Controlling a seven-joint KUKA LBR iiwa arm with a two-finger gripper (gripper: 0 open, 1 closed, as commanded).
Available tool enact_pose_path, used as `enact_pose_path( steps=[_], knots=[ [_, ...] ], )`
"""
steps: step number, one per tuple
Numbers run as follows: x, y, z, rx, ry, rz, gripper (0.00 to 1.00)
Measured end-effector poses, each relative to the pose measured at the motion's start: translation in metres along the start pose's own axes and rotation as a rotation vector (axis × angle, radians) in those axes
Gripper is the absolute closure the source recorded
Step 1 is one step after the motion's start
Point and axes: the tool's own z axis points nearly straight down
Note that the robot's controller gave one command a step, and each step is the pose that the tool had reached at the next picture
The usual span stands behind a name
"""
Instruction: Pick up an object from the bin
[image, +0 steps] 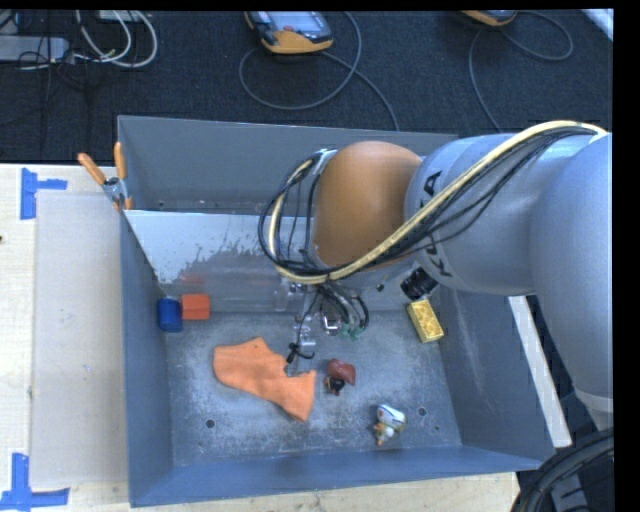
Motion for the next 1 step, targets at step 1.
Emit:
enact_pose_path(
  steps=[1],
  knots=[
    [-0.0014, -0.0005, -0.0048, -0.001, -0.007, 0.002, 0.00]
  ],
)
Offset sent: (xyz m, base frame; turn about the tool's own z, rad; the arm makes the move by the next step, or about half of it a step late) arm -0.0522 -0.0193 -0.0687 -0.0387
